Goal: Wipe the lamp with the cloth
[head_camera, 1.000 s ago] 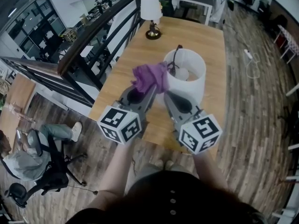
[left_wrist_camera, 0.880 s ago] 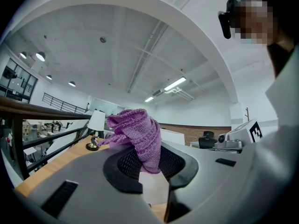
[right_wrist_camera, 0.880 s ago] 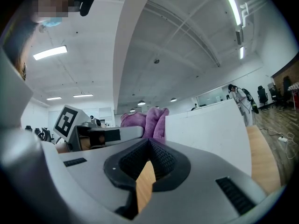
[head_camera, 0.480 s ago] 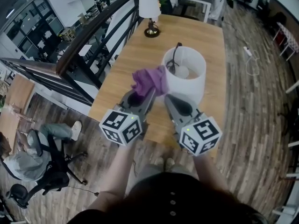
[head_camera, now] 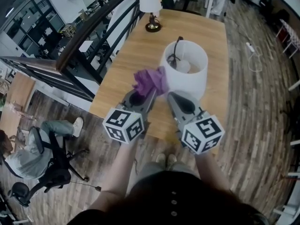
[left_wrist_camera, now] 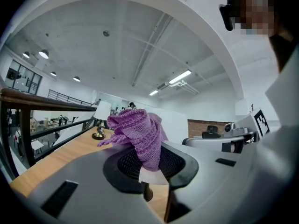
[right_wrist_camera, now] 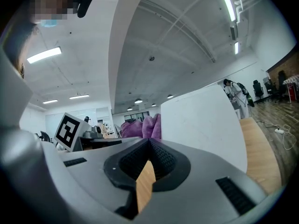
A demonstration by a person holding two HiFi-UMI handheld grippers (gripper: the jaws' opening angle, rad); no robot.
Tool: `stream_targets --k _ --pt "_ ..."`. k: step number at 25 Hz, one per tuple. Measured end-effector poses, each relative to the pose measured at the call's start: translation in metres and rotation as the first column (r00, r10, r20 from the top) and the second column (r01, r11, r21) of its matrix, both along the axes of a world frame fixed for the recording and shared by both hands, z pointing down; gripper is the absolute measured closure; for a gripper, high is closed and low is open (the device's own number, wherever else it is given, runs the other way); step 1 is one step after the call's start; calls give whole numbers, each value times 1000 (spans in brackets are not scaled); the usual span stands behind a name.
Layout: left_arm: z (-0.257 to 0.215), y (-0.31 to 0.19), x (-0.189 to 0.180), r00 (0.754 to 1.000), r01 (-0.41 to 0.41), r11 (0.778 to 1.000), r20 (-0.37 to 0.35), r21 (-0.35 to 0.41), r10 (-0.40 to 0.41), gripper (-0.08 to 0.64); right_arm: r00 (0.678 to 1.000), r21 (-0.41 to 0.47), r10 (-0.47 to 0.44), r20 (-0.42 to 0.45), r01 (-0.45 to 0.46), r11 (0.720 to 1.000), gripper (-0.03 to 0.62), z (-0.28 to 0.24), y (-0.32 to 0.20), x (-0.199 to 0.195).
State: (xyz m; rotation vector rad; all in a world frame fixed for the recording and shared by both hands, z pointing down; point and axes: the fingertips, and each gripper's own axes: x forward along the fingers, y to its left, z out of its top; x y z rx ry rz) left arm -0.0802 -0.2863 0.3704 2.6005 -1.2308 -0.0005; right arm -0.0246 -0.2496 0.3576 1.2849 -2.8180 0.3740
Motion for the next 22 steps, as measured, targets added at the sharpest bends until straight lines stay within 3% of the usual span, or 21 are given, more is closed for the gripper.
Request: stream_targets --k 22 --pt "57 16 1 999 28 993 33 -117 -24 482 1000 -64 5 7 -4 998 580 20 12 7"
